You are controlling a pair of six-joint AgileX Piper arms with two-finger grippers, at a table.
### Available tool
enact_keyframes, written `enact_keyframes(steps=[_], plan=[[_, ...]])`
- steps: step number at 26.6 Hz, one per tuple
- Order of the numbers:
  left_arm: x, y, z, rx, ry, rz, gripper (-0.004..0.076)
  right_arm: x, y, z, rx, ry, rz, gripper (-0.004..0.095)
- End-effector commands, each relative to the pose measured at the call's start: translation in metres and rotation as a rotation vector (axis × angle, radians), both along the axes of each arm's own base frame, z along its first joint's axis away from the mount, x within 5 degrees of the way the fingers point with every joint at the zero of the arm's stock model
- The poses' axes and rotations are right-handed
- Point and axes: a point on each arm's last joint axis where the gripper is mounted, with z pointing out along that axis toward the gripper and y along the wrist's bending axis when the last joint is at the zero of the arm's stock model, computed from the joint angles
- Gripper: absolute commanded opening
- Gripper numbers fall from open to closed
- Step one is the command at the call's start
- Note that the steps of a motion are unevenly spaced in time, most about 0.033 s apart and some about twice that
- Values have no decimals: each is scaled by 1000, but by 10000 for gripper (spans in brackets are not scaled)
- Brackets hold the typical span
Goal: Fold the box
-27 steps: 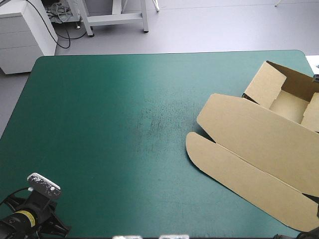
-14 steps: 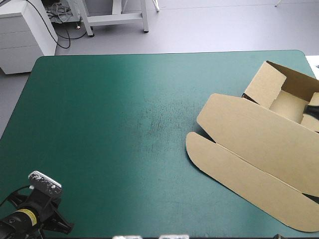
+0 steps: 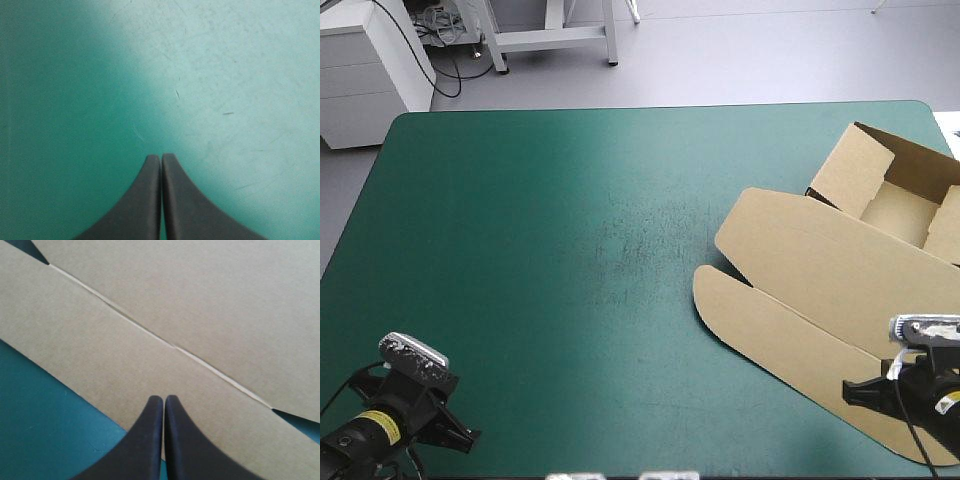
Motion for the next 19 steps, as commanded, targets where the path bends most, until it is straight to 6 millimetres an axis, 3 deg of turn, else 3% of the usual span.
enact_keyframes(steps=[1,3,8,19], plan=[[6,-5,4,-38,-65,-18,-10,-7,7,-3,22,-119,48,-4],[5,-5,4,-46,-70,-24,-10,-16,11,-12,25,-143,80,-4],[1,-3,6,-65,-96,-21,-10,-25,15,-9,-4,-231,123,-4],[0,-3,6,-71,-96,-16,-10,-25,15,-10,-8,-238,123,-4]])
